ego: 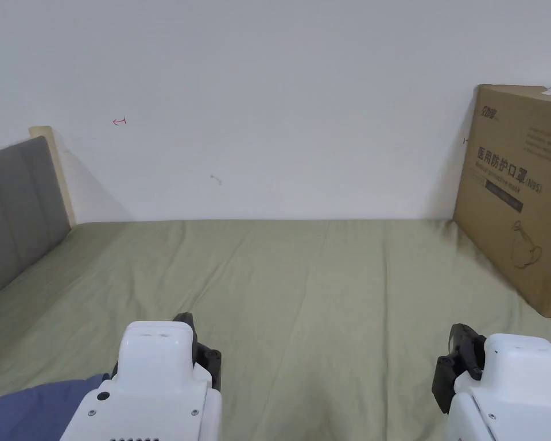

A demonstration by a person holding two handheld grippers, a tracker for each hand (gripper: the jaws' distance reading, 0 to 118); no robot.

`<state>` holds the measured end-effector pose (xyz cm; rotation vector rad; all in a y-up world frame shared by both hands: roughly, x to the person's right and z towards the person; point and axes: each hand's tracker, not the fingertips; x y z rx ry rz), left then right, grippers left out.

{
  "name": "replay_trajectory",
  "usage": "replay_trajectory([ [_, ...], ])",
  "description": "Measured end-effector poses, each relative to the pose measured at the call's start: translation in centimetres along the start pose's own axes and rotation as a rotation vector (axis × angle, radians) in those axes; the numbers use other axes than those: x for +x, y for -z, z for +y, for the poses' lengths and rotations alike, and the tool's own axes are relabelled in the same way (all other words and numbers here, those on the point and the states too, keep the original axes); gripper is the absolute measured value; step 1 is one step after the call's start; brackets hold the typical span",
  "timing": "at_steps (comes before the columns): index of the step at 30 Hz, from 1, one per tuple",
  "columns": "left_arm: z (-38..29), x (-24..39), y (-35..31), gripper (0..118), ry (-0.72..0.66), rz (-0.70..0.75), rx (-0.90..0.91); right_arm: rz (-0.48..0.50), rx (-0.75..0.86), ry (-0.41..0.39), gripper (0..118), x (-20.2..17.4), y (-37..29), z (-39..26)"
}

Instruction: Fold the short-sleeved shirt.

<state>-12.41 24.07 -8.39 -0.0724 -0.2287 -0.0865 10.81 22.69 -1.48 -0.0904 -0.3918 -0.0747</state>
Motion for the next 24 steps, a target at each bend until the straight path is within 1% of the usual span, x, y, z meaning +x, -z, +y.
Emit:
replay_trajectory([
  [2, 0.1, -0.1, 0.3, 0, -0.043, -0.021, -0.02, 0.003, 0.017, 0.007, 0, -0.3, -0.3, 0.3],
  [3, 0.1, -0.2, 0.4, 0, -0.058, -0.031, -0.023, 0.0, 0.015, 0.007, 0, 0.3, 0.3, 0.3],
  [7, 0.2, -0.3, 0.6, 0, -0.036, -0.012, -0.022, 0.024, 0.014, -0.001, 0, 0.2, 0.3, 0.8],
  [8, 0.3, -0.6, 0.6, 0, -0.038, -0.015, -0.029, 0.043, 0.016, -0.001, 0, 0.1, 0.3, 0.8],
  [9, 0.4, -0.8, 0.6, 0, -0.045, -0.016, -0.035, 0.043, 0.017, 0.0, 0, -0.2, 0.3, 0.9],
  [12, 0.6, -2.6, 0.1, 0, -0.085, 0.022, -0.041, 0.103, 0.012, -0.002, 0, -1.6, 0.6, 1.5],
  [15, 0.9, -5.5, -1.1, 0, -0.106, 0.112, -0.041, 0.202, 0.013, -0.011, 0, -4.3, 1.2, 1.6],
  [17, 1.1, -7.7, -2.4, 0, -0.11, 0.198, -0.033, 0.296, -0.004, -0.017, 0, -6.6, 1.5, 1.6],
  [20, 1.1, -11.1, -4.5, 0, -0.113, 0.324, -0.037, 0.432, -0.027, -0.019, 0, -10.8, 1.6, 1.3],
  [24, 0.7, -14.7, -7.5, 0, -0.118, 0.46, -0.062, 0.603, -0.054, -0.045, 0, -16.4, 1.1, 0.9],
])
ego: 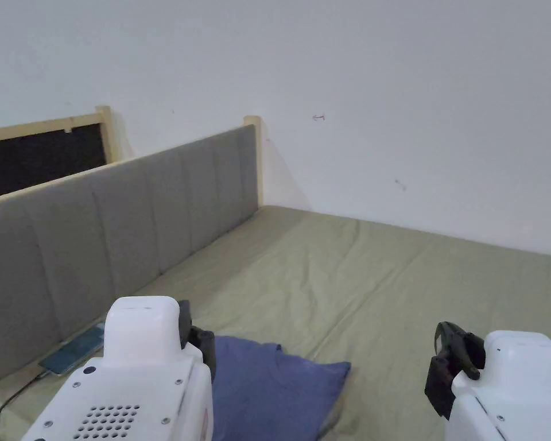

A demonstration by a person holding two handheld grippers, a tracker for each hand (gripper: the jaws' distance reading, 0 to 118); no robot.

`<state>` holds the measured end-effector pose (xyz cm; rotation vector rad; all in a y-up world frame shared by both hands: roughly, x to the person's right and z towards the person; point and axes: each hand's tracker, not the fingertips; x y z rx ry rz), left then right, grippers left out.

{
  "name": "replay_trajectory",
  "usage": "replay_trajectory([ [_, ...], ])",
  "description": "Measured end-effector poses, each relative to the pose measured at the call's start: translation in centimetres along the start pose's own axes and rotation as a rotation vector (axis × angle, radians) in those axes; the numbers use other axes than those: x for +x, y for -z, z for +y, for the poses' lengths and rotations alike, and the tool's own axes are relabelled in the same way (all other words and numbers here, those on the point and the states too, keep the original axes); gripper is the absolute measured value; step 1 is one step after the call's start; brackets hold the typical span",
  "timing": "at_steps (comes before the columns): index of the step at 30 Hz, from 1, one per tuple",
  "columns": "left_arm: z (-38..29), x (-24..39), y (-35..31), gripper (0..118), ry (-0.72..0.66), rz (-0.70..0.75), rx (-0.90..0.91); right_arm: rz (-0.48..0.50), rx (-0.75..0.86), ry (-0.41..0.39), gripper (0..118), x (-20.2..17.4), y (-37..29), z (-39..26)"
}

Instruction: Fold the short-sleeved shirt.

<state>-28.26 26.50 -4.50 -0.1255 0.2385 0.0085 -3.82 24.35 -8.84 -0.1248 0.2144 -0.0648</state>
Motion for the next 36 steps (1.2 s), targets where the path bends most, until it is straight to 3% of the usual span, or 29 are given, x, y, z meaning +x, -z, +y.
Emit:
replay_trajectory([
  [4, -0.4, -2.4, 0.1, 0, -0.019, 0.05, -0.029, 0.11, -0.045, -0.001, 0, -1.6, 2.0, -1.0],
  [11, -3.5, -2.2, 5.3, 0, -0.069, 0.008, -0.203, 0.129, -0.108, -0.022, 0, -1.3, 3.0, -3.2],
  [18, -11.9, -2.6, 16.3, 2, -0.124, -0.089, -0.607, 0.088, -0.195, 0.014, 0, 0.8, 4.1, -5.3],
  [19, -13.2, -2.8, 17.5, 18, -0.163, -0.086, -0.662, 0.08, -0.206, 0.01, 0, 0.5, 4.1, -5.7],
  [20, -14.3, -2.8, 18.6, 56, -0.201, -0.089, -0.704, 0.072, -0.218, 0.005, 0, 0.7, 4.2, -5.9],
  [21, -15.6, -2.8, 19.5, 83, -0.199, -0.092, -0.759, 0.065, -0.234, 0.001, 0, 1.0, 4.4, -6.3],
  [22, -16.7, -2.7, 20.7, 103, -0.199, -0.124, -0.802, 0.057, -0.248, -0.001, 0, 1.2, 4.6, -6.6],
  [23, -17.5, -2.5, 21.6, 111, -0.197, -0.158, -0.858, 0.049, -0.259, -0.001, 0, 1.0, 4.6, -6.8],
  [24, -18.1, -1.9, 22.5, 109, -0.172, -0.198, -0.932, 0.042, -0.273, 0.001, 0, 1.3, 4.7, -7.1],
  [27, -18.8, 0.0, 23.0, 107, -0.141, -0.264, -0.934, 0.02, -0.297, 0.013, 0, 1.9, 4.9, -7.8],
  [33, -19.8, 3.7, 24.0, 108, -0.051, -0.261, -0.953, -0.015, -0.339, 0.039, 0, 3.2, 5.3, -8.8],
  [36, -22.7, 5.7, 24.6, 102, 0.149, -0.194, -0.992, -0.039, -0.361, 0.055, 0, 3.7, 5.6, -9.3],
])
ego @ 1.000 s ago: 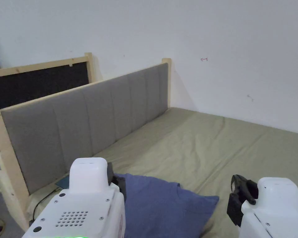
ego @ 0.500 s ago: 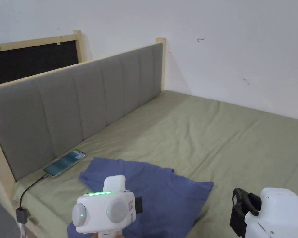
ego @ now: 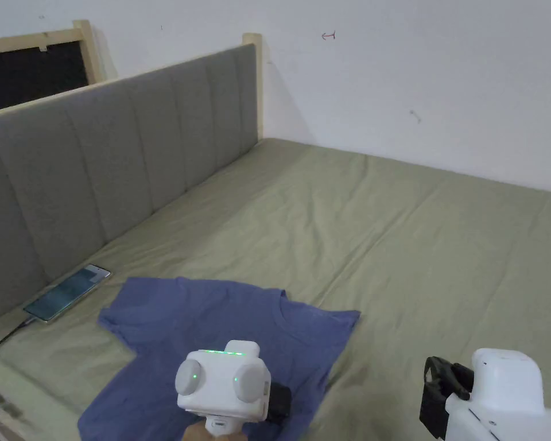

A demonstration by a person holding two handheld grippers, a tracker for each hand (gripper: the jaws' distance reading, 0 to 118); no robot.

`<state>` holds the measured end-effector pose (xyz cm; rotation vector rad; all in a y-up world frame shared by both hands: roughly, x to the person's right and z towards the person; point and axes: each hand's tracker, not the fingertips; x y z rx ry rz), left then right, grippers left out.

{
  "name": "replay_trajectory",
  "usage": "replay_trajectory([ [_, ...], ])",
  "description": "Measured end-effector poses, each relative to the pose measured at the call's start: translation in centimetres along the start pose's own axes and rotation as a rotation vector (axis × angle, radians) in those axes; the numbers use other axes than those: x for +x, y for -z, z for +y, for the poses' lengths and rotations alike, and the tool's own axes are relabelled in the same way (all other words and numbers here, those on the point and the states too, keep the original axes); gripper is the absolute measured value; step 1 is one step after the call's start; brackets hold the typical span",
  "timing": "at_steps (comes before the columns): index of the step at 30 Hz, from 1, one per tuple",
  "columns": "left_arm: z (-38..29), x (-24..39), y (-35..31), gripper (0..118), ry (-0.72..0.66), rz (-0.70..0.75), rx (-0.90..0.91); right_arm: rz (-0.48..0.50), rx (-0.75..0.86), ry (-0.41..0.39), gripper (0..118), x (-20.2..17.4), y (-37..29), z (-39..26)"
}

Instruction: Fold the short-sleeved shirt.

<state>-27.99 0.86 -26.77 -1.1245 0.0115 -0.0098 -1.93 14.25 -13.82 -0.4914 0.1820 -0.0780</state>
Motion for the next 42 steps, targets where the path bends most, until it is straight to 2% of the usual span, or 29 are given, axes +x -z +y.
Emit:
replay_trajectory([
  [1, 0.0, 0.4, -0.1, 102, 0.023, -0.006, 0.023, -0.005, -0.008, 0.015, 0, 0.1, 0.1, -0.2],
  [2, 0.4, 0.5, -0.7, 95, -0.003, -0.002, 0.004, -0.004, -0.012, 0.03, 0, 0.2, 0.2, -0.3],
  [4, 1.3, -0.1, -2.2, 71, -0.04, -0.016, -0.009, 0.004, -0.021, 0.055, 0, 0.6, 0.2, -0.6],
  [5, 1.2, -0.5, -2.7, 46, -0.059, -0.015, -0.006, 0.005, -0.027, 0.06, 0, 0.7, 0.2, -0.7],
  [6, 1.2, -0.9, -3.1, 16, -0.092, 0.004, 0.007, 0.0, -0.034, 0.064, 0, 0.7, 0.2, -0.9],
  [7, 1.1, -1.2, -3.2, 8, -0.097, 0.045, 0.013, -0.005, -0.037, 0.068, 0, 0.9, 0.2, -1.0],
  [8, 1.0, -1.7, -3.3, 8, -0.111, 0.06, 0.005, -0.008, -0.039, 0.072, 0, 1.0, 0.2, -1.1],
  [9, 0.8, -2.4, -3.2, 8, -0.161, -0.041, -0.011, -0.009, -0.045, 0.081, 0, 1.2, 0.1, -1.2],
  [14, 1.3, -2.8, -4.2, 8, -0.213, -0.076, -0.003, -0.03, -0.064, 0.143, 0, 2.3, 0.0, -1.5],
  [15, 1.6, -2.9, -4.7, 8, -0.223, -0.115, 0.011, -0.034, -0.063, 0.154, 0, 3.0, 0.0, -1.5],
  [18, 2.5, -3.1, -6.3, 8, -0.312, -0.356, 0.047, -0.061, -0.051, 0.178, 0, 4.1, -0.6, -1.4],
  [20, 3.6, -1.5, -7.6, 8, -0.322, -0.409, 0.082, -0.083, -0.039, 0.193, 0, 4.9, -1.3, -1.1],
  [23, 5.9, 3.3, -9.6, 8, -0.148, -0.358, 0.109, -0.132, -0.005, 0.217, 0, 6.7, -2.7, -0.4],
  [28, 7.9, 12.7, -12.2, 8, -0.053, -0.605, 0.146, -0.249, 0.069, 0.268, 0, 11.4, -6.3, 0.8],
  [31, 7.9, 19.7, -15.2, 8, 0.12, -0.674, 0.183, -0.346, 0.118, 0.299, 0, 14.4, -9.3, 1.4],
  [32, 7.7, 21.5, -16.2, 8, 0.16, -0.721, 0.197, -0.379, 0.136, 0.311, 0, 15.3, -10.3, 1.5],
  [35, 6.5, 26.9, -18.7, 8, 0.198, -1.026, 0.176, -0.47, 0.18, 0.355, 0, 18.1, -13.7, 1.5],
  [37, 5.0, 30.2, -19.6, 8, 0.25, -1.152, 0.133, -0.536, 0.199, 0.392, 0, 19.9, -15.7, 1.2],
  [39, 2.9, 33.6, -19.5, 8, 0.327, -1.154, 0.098, -0.585, 0.223, 0.438, 0, 21.3, -17.4, 0.6],
  [42, -1.3, 38.2, -15.8, 8, 0.459, -1.012, -0.019, -0.613, 0.216, 0.491, 0, 23.2, -18.9, -0.7],
])
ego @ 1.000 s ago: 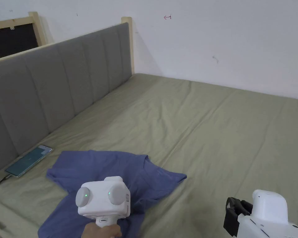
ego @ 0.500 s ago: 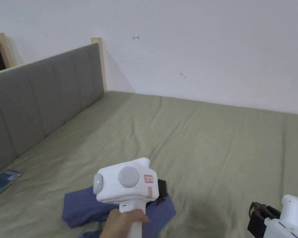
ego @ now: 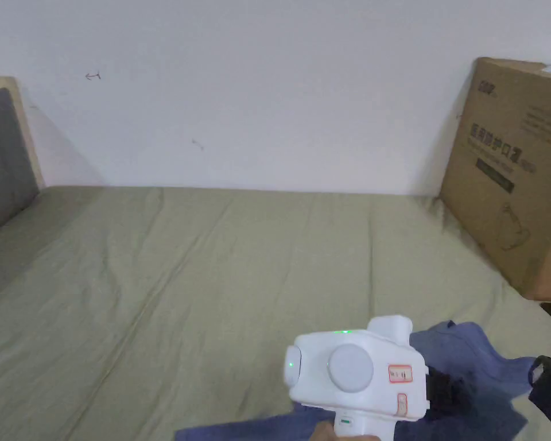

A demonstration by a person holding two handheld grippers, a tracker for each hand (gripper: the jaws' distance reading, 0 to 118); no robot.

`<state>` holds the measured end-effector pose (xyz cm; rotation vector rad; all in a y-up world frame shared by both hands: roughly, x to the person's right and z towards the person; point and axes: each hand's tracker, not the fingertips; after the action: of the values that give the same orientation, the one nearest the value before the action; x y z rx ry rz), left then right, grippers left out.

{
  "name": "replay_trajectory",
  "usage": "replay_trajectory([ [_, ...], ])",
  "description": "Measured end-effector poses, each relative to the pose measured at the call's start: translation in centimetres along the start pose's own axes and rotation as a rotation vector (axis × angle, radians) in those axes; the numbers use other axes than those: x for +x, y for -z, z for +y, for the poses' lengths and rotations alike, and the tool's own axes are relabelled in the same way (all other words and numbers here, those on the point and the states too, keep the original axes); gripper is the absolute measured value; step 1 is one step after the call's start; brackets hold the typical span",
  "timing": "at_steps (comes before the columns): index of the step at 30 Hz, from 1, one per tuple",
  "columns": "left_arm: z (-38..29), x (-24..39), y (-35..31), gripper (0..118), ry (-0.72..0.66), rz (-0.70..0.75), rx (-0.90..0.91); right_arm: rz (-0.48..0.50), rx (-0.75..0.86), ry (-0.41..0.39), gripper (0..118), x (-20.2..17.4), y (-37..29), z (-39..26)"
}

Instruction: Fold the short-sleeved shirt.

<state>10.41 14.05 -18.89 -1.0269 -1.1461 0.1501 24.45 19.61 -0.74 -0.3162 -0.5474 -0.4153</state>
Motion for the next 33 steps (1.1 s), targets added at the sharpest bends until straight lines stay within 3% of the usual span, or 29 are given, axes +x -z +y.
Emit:
replay_trajectory([
  [4, -5.4, -2.6, 7.6, 10, -0.04, 0.131, -0.246, -0.023, -0.034, 0.002, 0, 1.9, 0.3, -1.0],
  [6, -6.8, -3.8, 9.0, 22, -0.095, 0.144, -0.278, -0.029, -0.058, -0.01, 0, 2.1, 0.6, -1.7],
  [8, -6.8, -4.4, 8.6, 26, -0.147, 0.14, -0.261, -0.031, -0.087, -0.015, 0, 2.2, 1.2, -2.1],
  [10, -5.9, -4.6, 7.5, 53, -0.188, 0.088, -0.238, -0.024, -0.101, -0.014, 0, 1.9, 1.7, -2.4],
  [11, -5.2, -4.5, 6.6, 75, -0.193, 0.084, -0.225, -0.02, -0.108, -0.013, 0, 1.8, 1.8, -2.6],
  [13, -3.8, -3.6, 4.3, 102, -0.142, 0.152, -0.175, 0.012, -0.117, -0.014, 0, 1.8, 2.5, -2.6],
  [14, -3.3, -3.4, 2.9, 110, -0.105, 0.176, -0.134, 0.02, -0.12, -0.019, 0, 1.5, 2.6, -2.7],
  [16, -2.6, -3.4, 0.3, 111, -0.055, 0.218, -0.089, 0.026, -0.128, -0.033, 0, 0.7, 3.0, -2.9],
  [18, -2.7, -4.2, -2.2, 100, -0.054, 0.284, -0.058, 0.049, -0.143, -0.045, 0, -0.5, 3.0, -3.4],
  [19, -3.1, -5.1, -3.2, 77, -0.056, 0.329, -0.027, 0.068, -0.15, -0.047, 0, -0.9, 3.1, -3.8],
  [20, -3.7, -6.0, -3.8, 19, -0.05, 0.363, -0.014, 0.082, -0.161, -0.047, 0, -1.1, 3.3, -4.0],
  [21, -4.4, -7.0, -3.9, 0, -0.08, 0.416, -0.031, 0.09, -0.17, -0.047, 0, -1.3, 3.6, -4.3],
  [24, -7.3, -10.4, -5.6, 0, -0.179, 0.468, -0.094, 0.136, -0.208, -0.078, 0, -2.6, 4.0, -5.3],
  [28, -7.4, -14.3, -9.5, 0, -0.272, 0.519, -0.041, 0.153, -0.246, -0.134, 0, -3.8, 4.9, -6.5],
  [29, -7.2, -15.3, -10.7, 7, -0.29, 0.542, -0.013, 0.159, -0.258, -0.134, 0, -4.3, 5.0, -6.8],
  [30, -6.7, -16.4, -11.9, 24, -0.321, 0.57, 0.029, 0.17, -0.275, -0.132, 0, -4.5, 5.3, -7.0],
  [31, -6.3, -17.6, -13.0, 48, -0.334, 0.586, 0.054, 0.176, -0.28, -0.13, 0, -4.7, 5.6, -7.1],
  [32, -6.1, -18.8, -13.9, 85, -0.355, 0.604, 0.073, 0.183, -0.286, -0.131, 0, -4.8, 5.6, -7.1],
  [33, -6.0, -20.3, -14.2, 105, -0.393, 0.64, 0.076, 0.192, -0.291, -0.136, 0, -5.0, 5.6, -7.2],
])
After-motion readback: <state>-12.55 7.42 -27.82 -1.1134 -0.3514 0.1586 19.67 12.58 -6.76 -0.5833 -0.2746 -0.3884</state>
